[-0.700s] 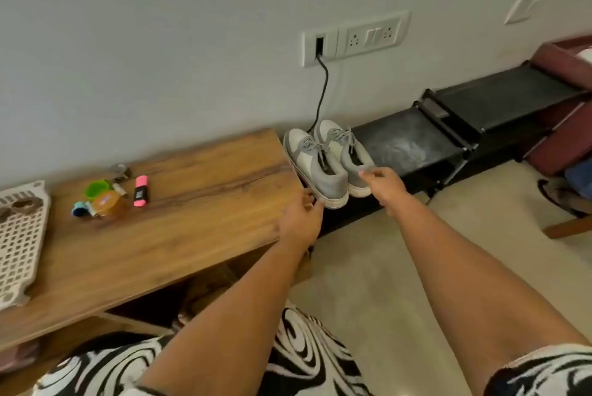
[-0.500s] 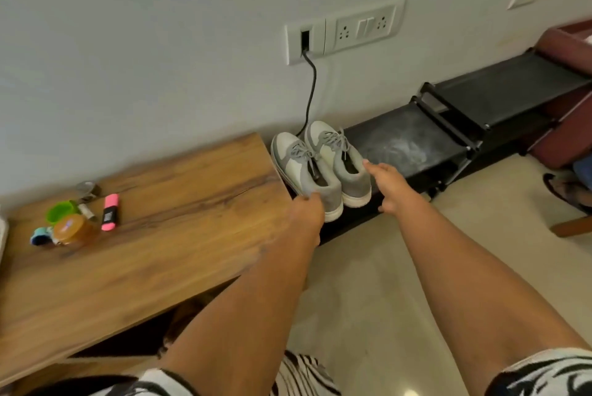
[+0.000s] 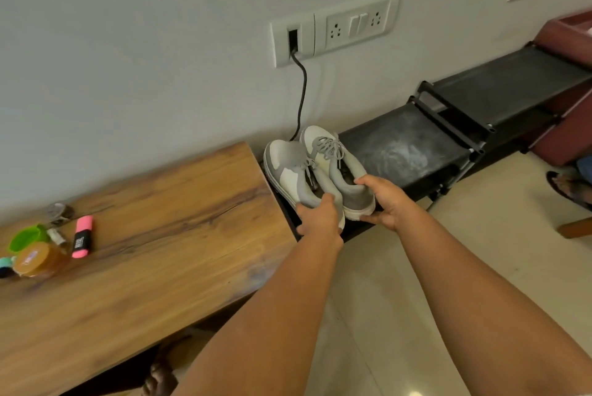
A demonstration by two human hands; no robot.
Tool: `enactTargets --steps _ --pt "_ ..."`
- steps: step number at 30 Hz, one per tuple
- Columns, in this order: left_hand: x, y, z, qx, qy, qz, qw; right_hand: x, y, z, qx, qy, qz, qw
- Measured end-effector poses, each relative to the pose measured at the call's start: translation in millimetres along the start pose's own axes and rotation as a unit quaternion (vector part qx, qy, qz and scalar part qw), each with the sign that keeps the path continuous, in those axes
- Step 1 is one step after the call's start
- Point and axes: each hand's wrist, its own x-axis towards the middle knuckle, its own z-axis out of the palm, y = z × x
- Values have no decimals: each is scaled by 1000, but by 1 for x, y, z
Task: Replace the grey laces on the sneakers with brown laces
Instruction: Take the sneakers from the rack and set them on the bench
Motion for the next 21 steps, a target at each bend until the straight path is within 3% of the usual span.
enactTargets --steps 5,9,15,21 --pt "-46 15 -12 -4 -25 36 999 -40 -5 -11 42 18 -26 999" --pt "-93 28 -45 -21 -34 81 996 -89 -14 3 62 -12 -57 996" --pt "-139 58 -150 -31 0 129 991 -166 -16 86 23 -78 -82 993" --pt "-161 51 -279 7 19 163 986 -235 31 182 -5 -108 -50 993"
